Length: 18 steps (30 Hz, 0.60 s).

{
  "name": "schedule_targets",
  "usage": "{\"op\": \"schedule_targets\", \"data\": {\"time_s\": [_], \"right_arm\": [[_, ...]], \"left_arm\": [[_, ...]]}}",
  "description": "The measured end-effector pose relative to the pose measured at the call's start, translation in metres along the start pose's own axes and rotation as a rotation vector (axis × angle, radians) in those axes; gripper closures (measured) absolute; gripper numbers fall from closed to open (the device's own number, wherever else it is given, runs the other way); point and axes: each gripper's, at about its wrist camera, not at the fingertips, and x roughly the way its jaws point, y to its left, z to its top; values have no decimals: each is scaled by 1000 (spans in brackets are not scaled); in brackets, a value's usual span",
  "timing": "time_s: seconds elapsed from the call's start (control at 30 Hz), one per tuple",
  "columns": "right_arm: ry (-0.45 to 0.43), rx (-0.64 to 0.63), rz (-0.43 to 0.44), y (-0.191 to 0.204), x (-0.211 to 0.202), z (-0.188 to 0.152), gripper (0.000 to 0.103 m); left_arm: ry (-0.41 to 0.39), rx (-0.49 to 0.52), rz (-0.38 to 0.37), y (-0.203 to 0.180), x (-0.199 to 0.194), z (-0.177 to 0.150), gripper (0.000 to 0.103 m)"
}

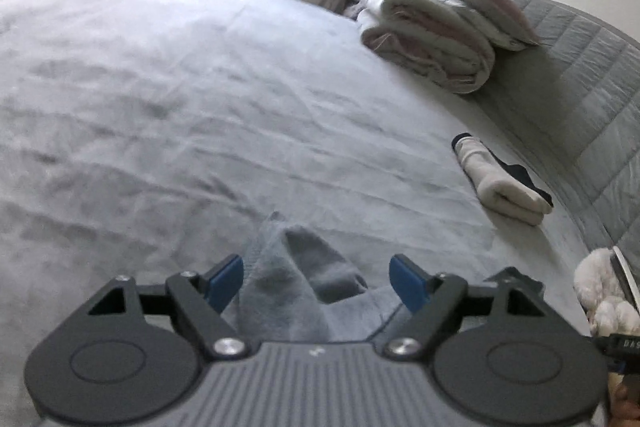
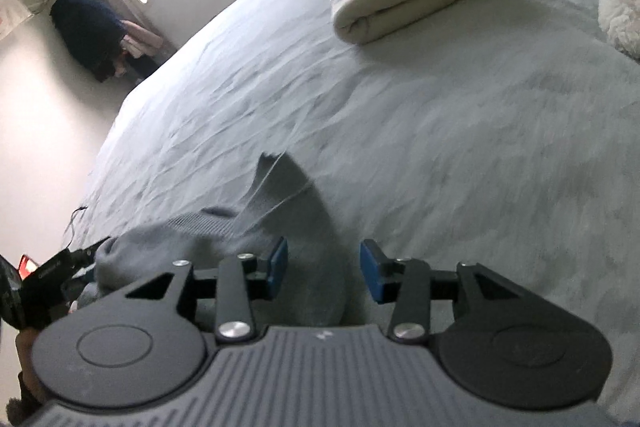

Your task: Fold clothes

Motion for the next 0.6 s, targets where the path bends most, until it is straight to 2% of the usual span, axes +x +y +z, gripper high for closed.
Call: {"op": "schedule_targets", "data": {"time_s": [0.03,0.13,0.17,0.2,0.27,0.47,0.6], "right_arm": [[5,5,-4,-1,3,2,58],[22,13,-4,1,13,7,57],[26,11,-3,2,15,7,57],[28,7,-2,3,16,8,57],[32,1,2,5,17,10,56],[21,16,30,10,17,19,52],[17,14,36,16,20,21,52]], "left_arm": [[9,-3,14,-1,5,-1,27],[47,17,65,-7,18,-8,42],[63,27,82,-9,22,-11,53],[80,37,98,-11,27,-13,73],[69,67,171,-15,29,-16,97],[-137,165,338,-27,4,-9,98],[-242,150,394,-19,-20,0,98]]}}
